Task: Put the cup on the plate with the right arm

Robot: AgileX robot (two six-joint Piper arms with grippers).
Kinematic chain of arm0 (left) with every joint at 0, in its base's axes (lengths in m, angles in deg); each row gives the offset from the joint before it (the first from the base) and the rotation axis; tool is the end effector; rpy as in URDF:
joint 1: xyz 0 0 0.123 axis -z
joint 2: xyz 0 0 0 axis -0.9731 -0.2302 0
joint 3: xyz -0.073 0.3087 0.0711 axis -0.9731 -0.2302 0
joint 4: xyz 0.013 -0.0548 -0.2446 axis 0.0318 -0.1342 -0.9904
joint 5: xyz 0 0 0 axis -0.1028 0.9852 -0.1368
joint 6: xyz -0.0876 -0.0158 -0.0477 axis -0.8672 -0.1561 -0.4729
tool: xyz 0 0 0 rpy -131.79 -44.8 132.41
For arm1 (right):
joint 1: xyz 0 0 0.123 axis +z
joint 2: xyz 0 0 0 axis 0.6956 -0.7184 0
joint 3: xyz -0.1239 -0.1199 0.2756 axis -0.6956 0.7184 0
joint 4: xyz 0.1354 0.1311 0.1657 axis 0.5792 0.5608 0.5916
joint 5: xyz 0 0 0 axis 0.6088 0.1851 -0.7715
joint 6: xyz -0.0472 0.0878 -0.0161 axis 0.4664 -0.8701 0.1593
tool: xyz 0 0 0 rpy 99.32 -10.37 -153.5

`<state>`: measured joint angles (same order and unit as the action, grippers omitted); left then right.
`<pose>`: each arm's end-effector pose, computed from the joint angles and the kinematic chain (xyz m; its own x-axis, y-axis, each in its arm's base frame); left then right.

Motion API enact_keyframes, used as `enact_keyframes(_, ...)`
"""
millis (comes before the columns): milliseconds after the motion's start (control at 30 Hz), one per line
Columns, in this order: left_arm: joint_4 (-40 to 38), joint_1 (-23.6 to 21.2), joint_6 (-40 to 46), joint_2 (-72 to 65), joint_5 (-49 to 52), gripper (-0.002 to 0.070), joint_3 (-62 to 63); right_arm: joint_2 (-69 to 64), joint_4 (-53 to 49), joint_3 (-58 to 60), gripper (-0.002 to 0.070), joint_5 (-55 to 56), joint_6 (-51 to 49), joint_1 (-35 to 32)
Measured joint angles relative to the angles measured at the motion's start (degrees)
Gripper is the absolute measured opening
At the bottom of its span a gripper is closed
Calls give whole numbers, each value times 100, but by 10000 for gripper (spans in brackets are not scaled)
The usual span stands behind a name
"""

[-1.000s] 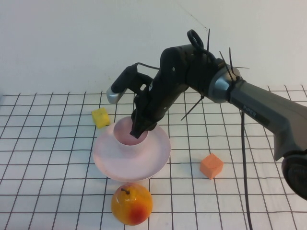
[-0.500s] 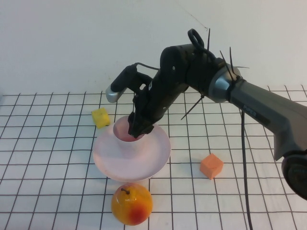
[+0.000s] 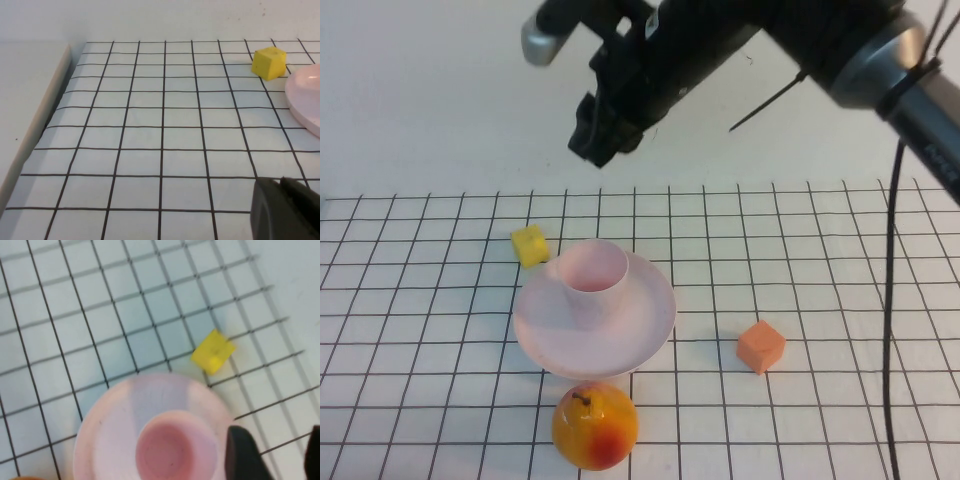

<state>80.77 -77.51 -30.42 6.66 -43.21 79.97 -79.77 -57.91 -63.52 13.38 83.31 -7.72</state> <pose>0.0218 -0.0008 0.1730 -0.2531 -0.0784 -0.9642 -0.0225 0.9969 -0.0752 0.4139 0.3356 0.3742 -0.1922 -0.7207 -0.6661 -0.9096 0.3856 -0.1548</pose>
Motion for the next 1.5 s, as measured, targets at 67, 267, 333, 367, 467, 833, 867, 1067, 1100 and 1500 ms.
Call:
enact_keyframes(67, 0, 0, 0, 0, 0, -3, 0, 220, -44, -221, 211, -105, 0, 0)
enact_keyframes(267, 0, 0, 0, 0, 0, -3, 0, 877, -604, -503, 25, -217, 0, 0)
enact_keyframes(333, 0, 0, 0, 0, 0, -3, 0, 1062, -996, -513, 9, -217, -14, 0)
enact_keyframes(367, 0, 0, 0, 0, 0, -3, 0, 1138, -1250, -513, 6, -217, -90, 0)
enact_keyframes(467, 0, 0, 0, 0, 0, -3, 0, 1324, -2188, -513, 0, -217, -448, 0)
enact_keyframes(833, 0, 0, 0, 0, 0, -3, 0, 1862, -4817, -539, -1, -217, -1248, 0)
enact_keyframes(867, 0, 0, 0, 0, 0, -3, 0, 1872, -4947, -539, -1, -217, -1248, 0)
enact_keyframes(1067, 0, 0, 0, 0, 0, -3, 0, 1872, -5097, -539, -1, -217, -1248, 0)
enact_keyframes(1100, 0, 0, 0, 0, 0, -3, 0, 1872, -5097, -539, -1, -217, -1248, 0)
enact_keyframes(1500, 0, 0, 0, 0, 0, -3, 0, 1872, -4810, -529, -1, -217, -1248, -104)
